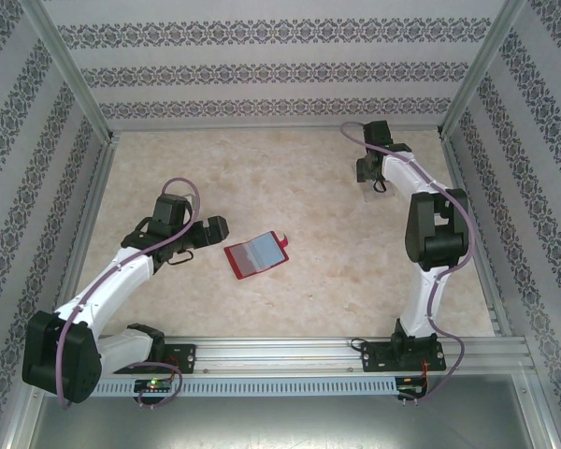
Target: Put the credit cards into the card holder
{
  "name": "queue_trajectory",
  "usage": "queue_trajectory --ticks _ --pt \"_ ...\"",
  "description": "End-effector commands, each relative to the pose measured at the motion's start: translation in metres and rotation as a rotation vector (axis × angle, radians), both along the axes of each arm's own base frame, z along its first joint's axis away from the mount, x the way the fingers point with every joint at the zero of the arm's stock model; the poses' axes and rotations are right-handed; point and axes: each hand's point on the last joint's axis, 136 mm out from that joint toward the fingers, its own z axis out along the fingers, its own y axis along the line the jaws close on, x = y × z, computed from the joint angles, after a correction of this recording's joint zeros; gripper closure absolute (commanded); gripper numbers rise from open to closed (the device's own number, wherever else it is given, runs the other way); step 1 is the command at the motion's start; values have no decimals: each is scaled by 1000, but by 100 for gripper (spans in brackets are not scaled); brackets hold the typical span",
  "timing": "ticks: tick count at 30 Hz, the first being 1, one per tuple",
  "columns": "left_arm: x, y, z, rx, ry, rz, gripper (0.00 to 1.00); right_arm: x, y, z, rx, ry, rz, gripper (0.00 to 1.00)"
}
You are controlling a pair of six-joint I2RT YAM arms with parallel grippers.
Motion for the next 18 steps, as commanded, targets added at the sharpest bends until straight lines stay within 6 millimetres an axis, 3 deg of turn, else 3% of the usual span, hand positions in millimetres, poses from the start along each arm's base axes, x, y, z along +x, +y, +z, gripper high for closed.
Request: queue_trajectory --ticks 1,11,18 --pt "5 -3 17 24 -40 -23 0 -6 0 -6 15 44 8 13" --pt "4 -6 13 2 -37 -24 0 -10 8 19 55 2 41 12" --pt "1 -3 13 0 -46 -10 0 -10 11 5 45 60 86 12"
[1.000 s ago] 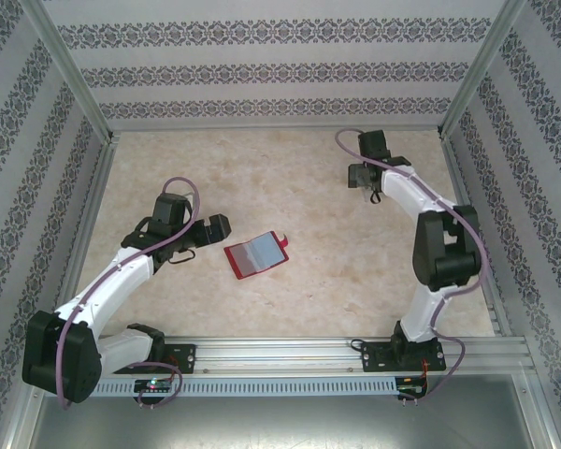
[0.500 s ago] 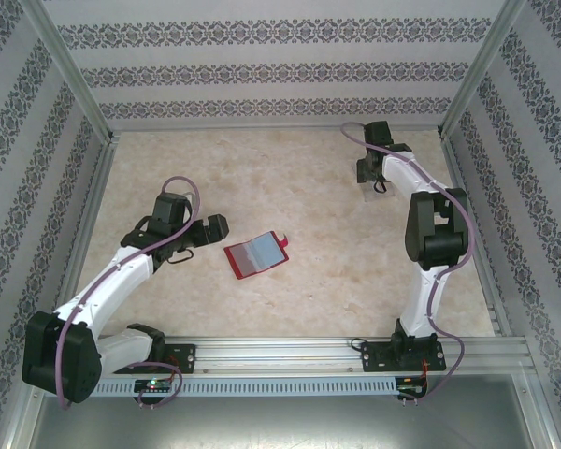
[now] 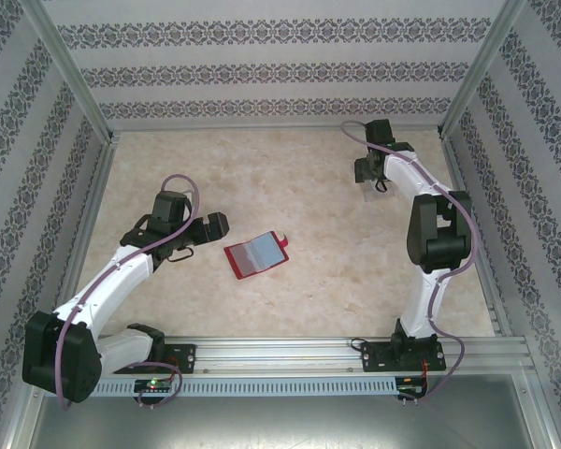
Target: Put the credit cards into the card holder
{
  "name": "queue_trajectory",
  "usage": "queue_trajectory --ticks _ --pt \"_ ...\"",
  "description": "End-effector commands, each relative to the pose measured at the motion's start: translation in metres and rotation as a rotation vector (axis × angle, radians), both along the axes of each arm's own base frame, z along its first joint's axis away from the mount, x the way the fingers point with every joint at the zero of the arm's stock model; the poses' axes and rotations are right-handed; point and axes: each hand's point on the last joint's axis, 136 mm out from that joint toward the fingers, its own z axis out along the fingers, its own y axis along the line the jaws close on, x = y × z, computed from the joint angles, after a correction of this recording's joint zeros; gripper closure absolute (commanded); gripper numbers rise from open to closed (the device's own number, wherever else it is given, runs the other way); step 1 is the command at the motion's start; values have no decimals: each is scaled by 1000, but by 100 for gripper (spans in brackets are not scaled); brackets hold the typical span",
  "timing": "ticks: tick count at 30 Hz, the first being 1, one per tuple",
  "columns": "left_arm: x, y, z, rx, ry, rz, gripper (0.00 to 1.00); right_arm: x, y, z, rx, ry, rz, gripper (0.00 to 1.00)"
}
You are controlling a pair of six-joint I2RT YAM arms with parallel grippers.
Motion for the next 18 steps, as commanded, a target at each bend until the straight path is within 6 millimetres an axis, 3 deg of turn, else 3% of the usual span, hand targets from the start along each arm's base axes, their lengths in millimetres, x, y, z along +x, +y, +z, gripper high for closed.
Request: queue_trajectory --ticks 1,6,14,18 --pt "-4 -1 4 6 -28 -10 0 -4 -1 -4 -11 51 28 12" --pt "-6 0 6 8 -29 -4 0 0 -9 -12 -46 69 20 13" --pt "-7 0 4 -7 -36 5 0 5 4 -23 46 95 48 18" --pt "-8 -1 6 -10 -29 2 0 9 0 -30 29 111 40 28"
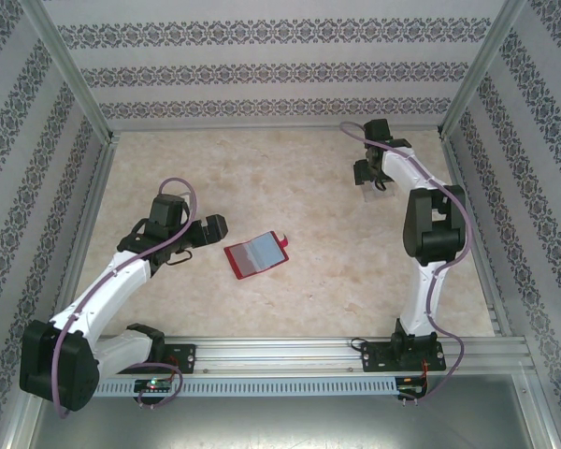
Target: Put the credit cards into the card holder
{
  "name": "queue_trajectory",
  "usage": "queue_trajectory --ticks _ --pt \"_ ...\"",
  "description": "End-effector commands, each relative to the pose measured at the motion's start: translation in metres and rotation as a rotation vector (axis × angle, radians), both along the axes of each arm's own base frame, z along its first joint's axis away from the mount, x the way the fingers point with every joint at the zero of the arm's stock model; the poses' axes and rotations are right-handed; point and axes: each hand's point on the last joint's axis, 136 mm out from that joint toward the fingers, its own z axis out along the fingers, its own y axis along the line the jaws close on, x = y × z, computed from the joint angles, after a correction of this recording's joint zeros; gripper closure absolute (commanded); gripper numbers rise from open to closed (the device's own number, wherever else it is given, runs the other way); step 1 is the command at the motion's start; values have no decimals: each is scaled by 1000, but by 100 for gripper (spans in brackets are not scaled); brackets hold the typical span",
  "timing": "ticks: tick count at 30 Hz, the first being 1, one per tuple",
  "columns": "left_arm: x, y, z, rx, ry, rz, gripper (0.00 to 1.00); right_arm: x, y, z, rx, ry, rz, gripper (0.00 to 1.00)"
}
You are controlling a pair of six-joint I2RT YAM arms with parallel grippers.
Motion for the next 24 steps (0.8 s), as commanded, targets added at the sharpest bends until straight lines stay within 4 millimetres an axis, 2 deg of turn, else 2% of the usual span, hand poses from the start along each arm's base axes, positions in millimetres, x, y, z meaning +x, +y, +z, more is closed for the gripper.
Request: queue_trajectory --ticks 1,5,11,16,18,22,24 --pt "-2 -2 3 -2 -14 1 0 4 -4 -10 1 38 2 30" --pt "-4 -1 5 8 -11 0 0 6 -7 -12 11 41 1 38" --pt "-3 0 7 2 -21 7 0 5 -9 -27 21 77 6 39" --pt "-3 0 7 2 -23 8 0 6 -9 -34 25 97 21 50" --pt "-2 0 9 6 -20 6 0 5 -10 -37 18 106 26 50" --pt "-1 0 9 5 -24 9 0 5 -10 -36 21 108 33 51" --pt "-1 0 10 3 -21 9 0 5 -8 -34 36 106 40 57"
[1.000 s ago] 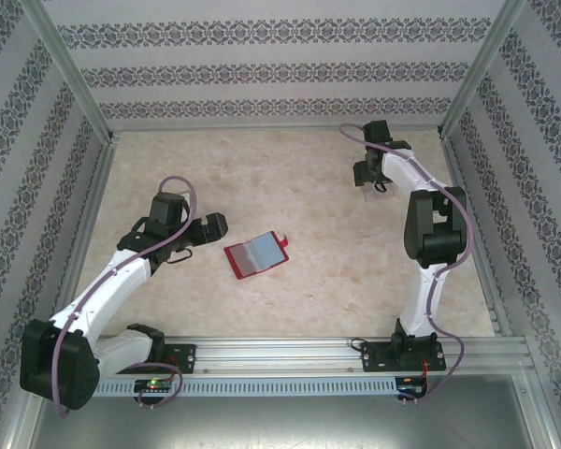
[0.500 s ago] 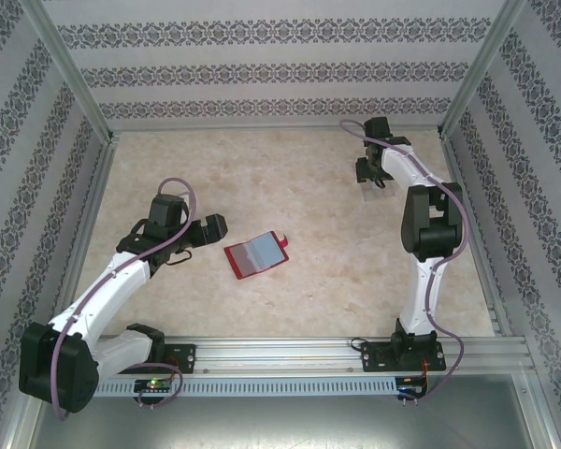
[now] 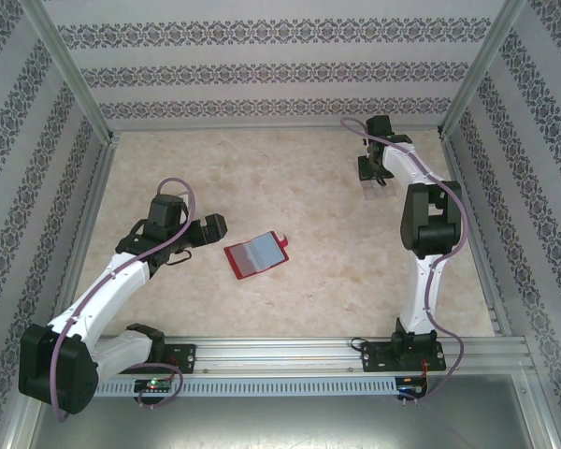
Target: Put the credit cards into the card holder
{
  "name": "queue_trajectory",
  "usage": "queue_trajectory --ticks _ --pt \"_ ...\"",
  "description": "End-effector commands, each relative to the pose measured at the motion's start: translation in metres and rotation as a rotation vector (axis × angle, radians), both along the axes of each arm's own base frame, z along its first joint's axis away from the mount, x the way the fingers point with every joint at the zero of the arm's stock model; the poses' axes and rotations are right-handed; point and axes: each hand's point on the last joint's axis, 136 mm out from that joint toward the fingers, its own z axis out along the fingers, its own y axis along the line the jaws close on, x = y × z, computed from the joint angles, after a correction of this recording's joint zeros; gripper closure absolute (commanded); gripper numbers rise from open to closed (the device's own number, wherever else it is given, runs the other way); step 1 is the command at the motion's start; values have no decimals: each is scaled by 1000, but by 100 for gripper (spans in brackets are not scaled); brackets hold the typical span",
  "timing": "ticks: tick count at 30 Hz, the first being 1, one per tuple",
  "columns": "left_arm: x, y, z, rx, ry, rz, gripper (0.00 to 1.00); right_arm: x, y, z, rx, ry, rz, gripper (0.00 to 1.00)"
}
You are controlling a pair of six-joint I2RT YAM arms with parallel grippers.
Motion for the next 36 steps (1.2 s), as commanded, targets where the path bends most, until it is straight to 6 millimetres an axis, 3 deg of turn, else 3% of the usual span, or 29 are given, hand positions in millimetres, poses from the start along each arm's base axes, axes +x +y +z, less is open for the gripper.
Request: queue_trajectory --ticks 1,7,17,27,36 --pt "-1 -1 5 6 -4 5 0 -12 -8 -23 -11 88 8 59" --pt "0 -1 5 11 -6 5 0 -14 -5 -18 10 77 4 63" --pt "-5 1 1 28 6 -5 0 -24 30 -18 211 78 -20 67" --pt "-10 4 4 37 -9 -9 0 -34 57 -14 214 81 -15 73" --pt "-14 5 3 37 -14 -9 0 -55 84 -14 213 95 3 73"
